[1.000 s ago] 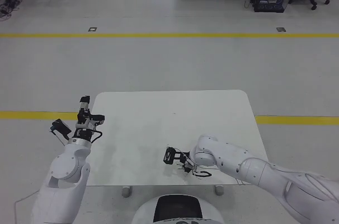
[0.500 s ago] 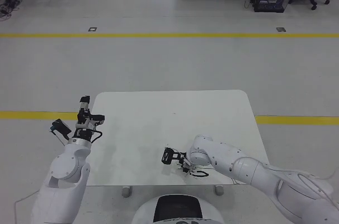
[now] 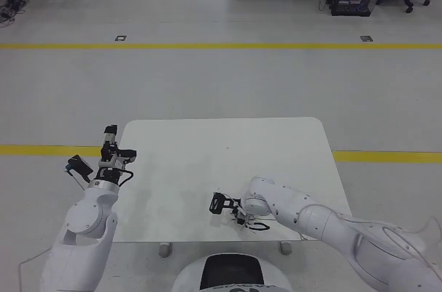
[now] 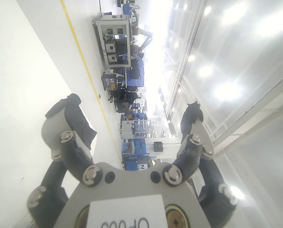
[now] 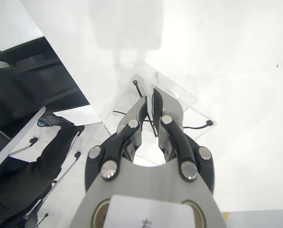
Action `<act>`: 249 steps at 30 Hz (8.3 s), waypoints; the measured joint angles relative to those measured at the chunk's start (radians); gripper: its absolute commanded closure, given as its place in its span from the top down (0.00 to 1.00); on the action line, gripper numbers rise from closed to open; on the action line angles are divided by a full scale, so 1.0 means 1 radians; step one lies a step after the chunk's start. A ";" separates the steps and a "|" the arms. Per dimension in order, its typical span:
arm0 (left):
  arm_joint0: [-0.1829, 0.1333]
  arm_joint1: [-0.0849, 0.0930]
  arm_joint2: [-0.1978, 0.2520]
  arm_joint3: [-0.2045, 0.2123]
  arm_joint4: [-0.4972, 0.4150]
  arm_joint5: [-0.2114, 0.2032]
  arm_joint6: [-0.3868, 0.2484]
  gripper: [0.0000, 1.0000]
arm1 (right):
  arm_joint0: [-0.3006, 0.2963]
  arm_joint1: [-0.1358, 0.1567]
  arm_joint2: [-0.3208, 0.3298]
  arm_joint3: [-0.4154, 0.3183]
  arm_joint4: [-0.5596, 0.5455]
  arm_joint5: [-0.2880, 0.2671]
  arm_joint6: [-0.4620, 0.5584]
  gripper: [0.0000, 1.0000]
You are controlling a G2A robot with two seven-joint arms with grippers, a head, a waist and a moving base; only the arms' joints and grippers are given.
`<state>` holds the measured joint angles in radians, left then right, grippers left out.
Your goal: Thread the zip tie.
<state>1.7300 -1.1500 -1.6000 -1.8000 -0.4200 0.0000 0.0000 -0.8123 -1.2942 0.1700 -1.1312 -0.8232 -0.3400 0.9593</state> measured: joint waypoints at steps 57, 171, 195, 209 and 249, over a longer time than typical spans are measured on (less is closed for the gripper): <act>0.000 0.000 0.000 0.000 0.000 0.000 0.000 1.00 | -0.003 -0.025 0.018 0.068 -0.028 0.000 -0.029 0.13; 0.007 0.032 0.270 -0.112 1.118 -0.340 -0.121 1.00 | -0.396 0.375 0.506 -0.385 0.608 0.000 -0.775 0.00; -0.054 0.063 0.443 -0.107 1.694 -0.340 -0.013 1.00 | -0.422 0.343 0.555 -0.345 0.823 0.000 -0.747 0.00; -0.170 0.136 0.584 -0.143 1.998 -0.340 -0.221 1.00 | -0.443 0.323 0.591 -0.319 0.913 0.045 -0.728 0.00; -0.585 0.308 1.030 -0.165 1.990 -0.250 -0.394 1.00 | -0.472 0.274 0.649 -0.298 1.113 0.020 -0.606 0.00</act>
<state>1.1446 -0.8417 -0.5702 -1.9655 1.5700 -0.2499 -0.3936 -1.2840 -1.0199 0.8189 -1.4289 0.2901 -0.3204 0.3534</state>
